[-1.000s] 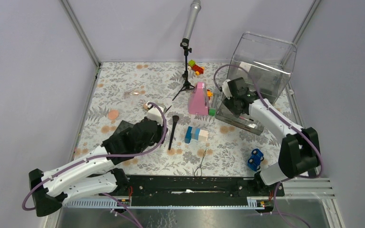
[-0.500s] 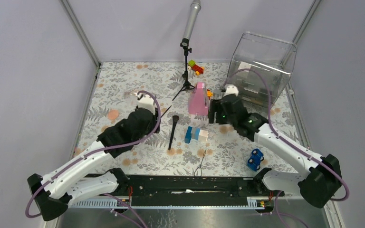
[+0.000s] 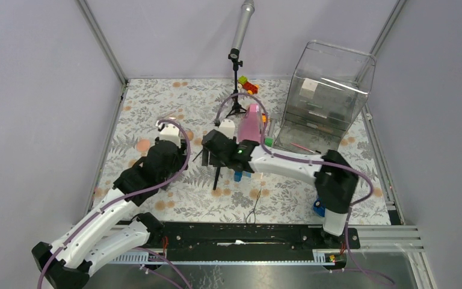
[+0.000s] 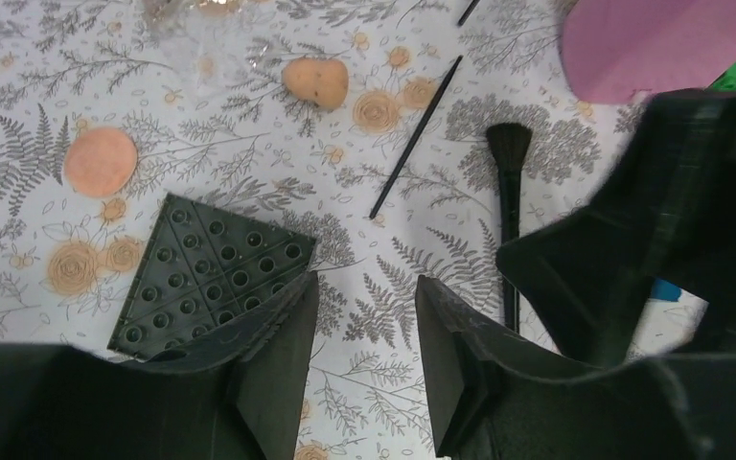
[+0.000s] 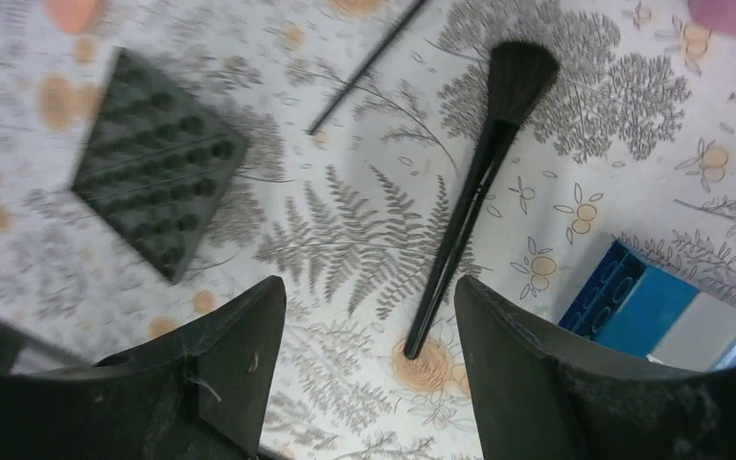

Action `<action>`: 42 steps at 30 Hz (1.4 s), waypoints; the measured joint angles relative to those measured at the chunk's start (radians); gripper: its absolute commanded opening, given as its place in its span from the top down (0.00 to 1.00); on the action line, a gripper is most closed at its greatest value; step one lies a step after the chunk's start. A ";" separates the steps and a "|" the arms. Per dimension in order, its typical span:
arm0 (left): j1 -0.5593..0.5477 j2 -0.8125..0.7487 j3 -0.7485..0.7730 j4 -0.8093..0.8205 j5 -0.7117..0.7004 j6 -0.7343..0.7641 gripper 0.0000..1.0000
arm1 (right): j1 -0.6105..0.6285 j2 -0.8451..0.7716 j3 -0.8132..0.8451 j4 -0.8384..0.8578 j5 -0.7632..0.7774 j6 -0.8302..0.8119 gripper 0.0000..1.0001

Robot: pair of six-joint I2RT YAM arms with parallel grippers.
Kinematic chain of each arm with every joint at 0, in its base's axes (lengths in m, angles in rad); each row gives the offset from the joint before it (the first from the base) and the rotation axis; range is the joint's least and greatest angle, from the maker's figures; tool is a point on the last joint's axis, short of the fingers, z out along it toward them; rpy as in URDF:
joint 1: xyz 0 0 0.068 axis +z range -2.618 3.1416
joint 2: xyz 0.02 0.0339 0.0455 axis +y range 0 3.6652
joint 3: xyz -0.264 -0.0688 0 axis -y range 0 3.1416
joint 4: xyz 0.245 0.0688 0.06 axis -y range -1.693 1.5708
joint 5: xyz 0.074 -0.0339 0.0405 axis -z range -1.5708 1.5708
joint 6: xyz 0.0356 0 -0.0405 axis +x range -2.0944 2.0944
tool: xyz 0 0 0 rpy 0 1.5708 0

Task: Organize the makeup
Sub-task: Pick up the makeup brush from the center of the board.

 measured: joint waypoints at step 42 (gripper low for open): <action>0.013 -0.068 -0.063 0.067 0.016 0.012 0.50 | -0.043 0.365 0.202 -0.123 -0.032 -0.102 1.00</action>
